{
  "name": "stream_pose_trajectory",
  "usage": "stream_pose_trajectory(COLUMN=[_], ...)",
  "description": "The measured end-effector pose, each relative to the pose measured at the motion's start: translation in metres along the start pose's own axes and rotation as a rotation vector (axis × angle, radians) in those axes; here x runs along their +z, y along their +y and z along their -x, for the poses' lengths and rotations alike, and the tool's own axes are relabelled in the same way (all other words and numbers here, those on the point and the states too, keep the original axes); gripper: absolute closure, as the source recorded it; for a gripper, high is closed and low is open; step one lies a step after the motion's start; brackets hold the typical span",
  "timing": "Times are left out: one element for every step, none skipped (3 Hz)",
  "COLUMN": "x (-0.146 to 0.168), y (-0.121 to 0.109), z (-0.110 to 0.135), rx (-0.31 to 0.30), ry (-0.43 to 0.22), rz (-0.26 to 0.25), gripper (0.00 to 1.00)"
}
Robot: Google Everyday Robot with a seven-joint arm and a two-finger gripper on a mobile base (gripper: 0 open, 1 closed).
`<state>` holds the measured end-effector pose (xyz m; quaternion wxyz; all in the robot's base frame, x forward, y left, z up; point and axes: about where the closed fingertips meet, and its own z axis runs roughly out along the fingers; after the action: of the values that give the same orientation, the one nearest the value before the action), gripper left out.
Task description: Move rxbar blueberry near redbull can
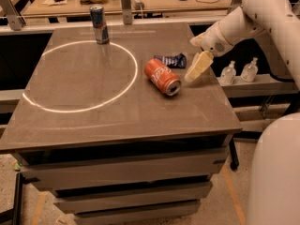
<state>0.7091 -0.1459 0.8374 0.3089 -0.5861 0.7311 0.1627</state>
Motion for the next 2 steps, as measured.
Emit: stream_pose_trajectory(x=[0.0081,0.0107], y=[-0.0121,-0.0175], z=[0.0011,0.0055], rx=[0.015,0.036], ry=[-0.005,-0.016], rz=[0.034,0.062], gripper=[0.0,0.0])
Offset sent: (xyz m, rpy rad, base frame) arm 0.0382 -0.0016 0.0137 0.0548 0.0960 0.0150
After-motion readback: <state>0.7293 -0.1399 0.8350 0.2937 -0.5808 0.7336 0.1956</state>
